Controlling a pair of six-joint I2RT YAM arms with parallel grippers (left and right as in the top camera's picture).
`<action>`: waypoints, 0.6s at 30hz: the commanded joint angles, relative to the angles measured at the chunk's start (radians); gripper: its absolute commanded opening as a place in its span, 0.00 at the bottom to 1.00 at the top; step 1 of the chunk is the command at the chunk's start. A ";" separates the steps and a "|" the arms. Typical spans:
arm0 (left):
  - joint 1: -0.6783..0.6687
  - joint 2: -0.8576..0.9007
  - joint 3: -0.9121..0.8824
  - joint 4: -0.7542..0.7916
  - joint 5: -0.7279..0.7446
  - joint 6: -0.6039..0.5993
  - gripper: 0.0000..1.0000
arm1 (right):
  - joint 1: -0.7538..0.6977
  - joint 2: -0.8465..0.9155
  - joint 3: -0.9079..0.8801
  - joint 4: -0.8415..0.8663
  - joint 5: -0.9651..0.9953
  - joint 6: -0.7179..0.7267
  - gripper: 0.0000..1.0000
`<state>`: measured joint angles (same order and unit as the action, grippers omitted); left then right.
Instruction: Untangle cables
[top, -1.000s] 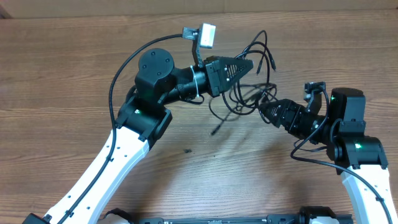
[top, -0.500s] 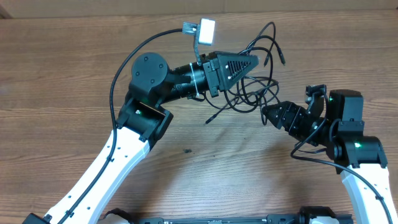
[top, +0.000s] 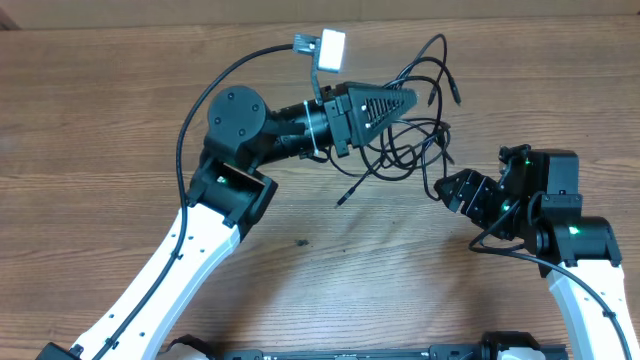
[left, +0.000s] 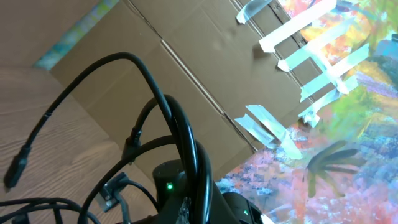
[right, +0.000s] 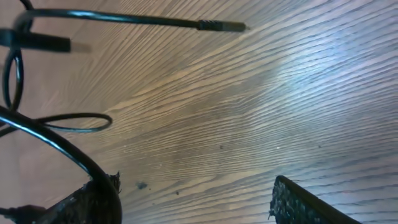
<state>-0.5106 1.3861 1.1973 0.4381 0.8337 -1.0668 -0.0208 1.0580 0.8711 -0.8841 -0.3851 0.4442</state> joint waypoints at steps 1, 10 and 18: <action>0.027 -0.016 0.017 -0.013 0.008 0.079 0.04 | -0.006 0.000 0.005 -0.008 0.037 0.002 0.78; 0.095 -0.016 0.017 -0.200 -0.006 0.192 0.04 | -0.006 0.000 0.005 -0.052 0.037 0.001 0.77; 0.126 -0.016 0.017 -0.307 -0.006 0.279 0.04 | -0.006 0.000 0.005 -0.071 0.037 0.002 0.77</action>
<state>-0.3965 1.3861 1.1976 0.1371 0.8310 -0.8631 -0.0208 1.0580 0.8711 -0.9512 -0.3595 0.4446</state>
